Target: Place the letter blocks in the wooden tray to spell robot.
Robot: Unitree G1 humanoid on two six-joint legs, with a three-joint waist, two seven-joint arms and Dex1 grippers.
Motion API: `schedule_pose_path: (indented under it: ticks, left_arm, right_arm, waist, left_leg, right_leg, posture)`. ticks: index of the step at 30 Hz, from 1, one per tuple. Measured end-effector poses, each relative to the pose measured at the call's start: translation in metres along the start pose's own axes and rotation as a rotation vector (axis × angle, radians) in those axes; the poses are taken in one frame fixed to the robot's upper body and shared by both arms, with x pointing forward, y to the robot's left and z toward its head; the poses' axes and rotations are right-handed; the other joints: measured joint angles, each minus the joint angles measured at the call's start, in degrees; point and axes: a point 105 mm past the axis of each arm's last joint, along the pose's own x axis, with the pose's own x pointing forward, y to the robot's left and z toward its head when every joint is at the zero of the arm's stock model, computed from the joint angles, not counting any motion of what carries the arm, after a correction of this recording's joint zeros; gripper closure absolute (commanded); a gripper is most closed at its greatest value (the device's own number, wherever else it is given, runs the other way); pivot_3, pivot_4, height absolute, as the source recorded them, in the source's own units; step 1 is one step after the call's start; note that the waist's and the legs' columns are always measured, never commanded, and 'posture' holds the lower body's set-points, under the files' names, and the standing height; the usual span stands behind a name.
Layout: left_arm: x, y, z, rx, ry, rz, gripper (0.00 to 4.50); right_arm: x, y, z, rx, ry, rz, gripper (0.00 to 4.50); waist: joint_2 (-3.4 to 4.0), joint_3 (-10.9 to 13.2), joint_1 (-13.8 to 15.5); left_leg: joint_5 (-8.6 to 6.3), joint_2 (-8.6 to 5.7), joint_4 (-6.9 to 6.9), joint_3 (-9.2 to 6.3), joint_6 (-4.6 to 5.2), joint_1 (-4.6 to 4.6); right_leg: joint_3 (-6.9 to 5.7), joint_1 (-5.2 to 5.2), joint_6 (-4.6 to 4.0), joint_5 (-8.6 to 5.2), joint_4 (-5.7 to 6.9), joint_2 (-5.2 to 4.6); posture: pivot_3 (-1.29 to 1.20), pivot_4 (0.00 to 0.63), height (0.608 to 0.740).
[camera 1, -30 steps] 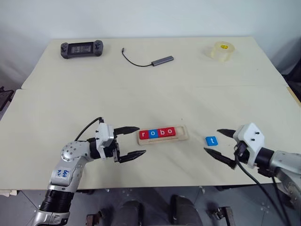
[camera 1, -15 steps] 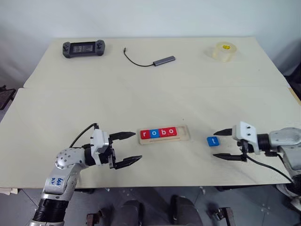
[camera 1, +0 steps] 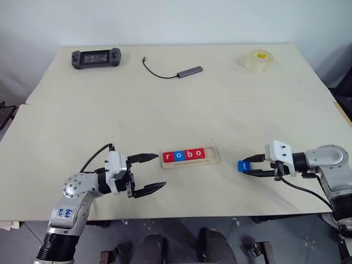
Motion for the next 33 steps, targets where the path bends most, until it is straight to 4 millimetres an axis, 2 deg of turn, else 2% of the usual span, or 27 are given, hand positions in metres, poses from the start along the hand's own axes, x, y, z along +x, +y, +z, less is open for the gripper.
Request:
schedule_pose_path:
  ticks: [6, 10, 18, 24, 27, 30, 33]
  left_arm:
    - [0.001, 0.005, -0.001, 0.006, -0.002, 0.009, 0.00]
    - [0.002, 0.005, -0.002, 0.003, -0.006, 0.013, 0.00]
    - [0.004, 0.007, -0.001, 0.009, -0.008, 0.033, 0.00]
    - [0.004, 0.004, -0.006, -0.016, -0.019, 0.067, 0.00]
    - [0.004, 0.004, -0.006, -0.016, -0.019, 0.074, 0.00]
    - [0.004, 0.005, -0.006, -0.013, -0.020, 0.081, 0.00]
    - [0.004, 0.006, -0.005, -0.006, -0.023, 0.084, 0.00]
  right_arm:
    - [0.014, -0.019, 0.043, -0.105, -0.013, 0.032, 3.03]
    - [0.039, -0.026, 0.059, -0.120, -0.032, 0.049, 3.03]
    - [0.058, -0.031, 0.056, -0.117, -0.006, 0.047, 3.03]
    - [0.057, -0.031, 0.057, -0.096, -0.010, 0.046, 1.01]
    - [0.057, -0.031, 0.063, -0.107, -0.035, 0.049, 0.03]
    - [0.054, -0.031, 0.067, -0.101, -0.057, 0.039, 0.13]
    - [0.038, -0.035, 0.067, -0.067, -0.057, 0.006, 1.03]
  waist:
    - [0.04, 0.0, 0.0]
    - [0.04, 0.0, 0.1]
    - [0.04, 0.0, 0.0]
    - [0.04, 0.0, 0.0]
    - [0.04, 0.0, 0.1]
    - [0.04, 0.0, 0.1]
    - [0.04, 0.0, 0.3]
  left_leg:
    - [0.00, 0.00, -0.01, -0.03, -0.02, -0.09]
    - [0.00, -0.02, -0.03, -0.09, -0.02, -0.18]
    - [0.00, -0.06, -0.10, -0.14, -0.01, -0.23]
    - [0.00, -0.05, -0.10, -0.13, -0.01, -0.23]
    - [0.00, -0.05, -0.09, -0.13, -0.01, -0.23]
    - [0.00, -0.05, -0.09, -0.13, -0.01, -0.23]
    - [0.00, -0.07, -0.09, -0.13, -0.01, -0.24]
  right_leg:
    - [-0.04, -0.09, 0.00, 0.00, 0.00, 0.00]
    - [-0.12, -0.12, -0.01, 0.00, 0.12, -0.02]
    - [-0.18, -0.13, 0.00, 0.00, 0.08, -0.01]
    - [-0.18, -0.13, 0.00, 0.00, 0.08, 0.00]
    - [-0.18, -0.13, 0.00, 0.00, 0.09, 0.00]
    - [-0.18, -0.13, 0.00, 0.00, 0.08, 0.00]
    - [-0.18, -0.13, 0.00, 0.00, 0.08, -0.02]
  posture:
    - [0.00, 0.150, 0.740]
    - [0.00, 0.150, 0.740]
    - [0.00, 0.150, 0.740]
    - [0.00, 0.150, 0.740]
    - [0.00, 0.150, 0.740]
    - [0.00, 0.150, 0.740]
    - [0.00, 0.150, 0.740]
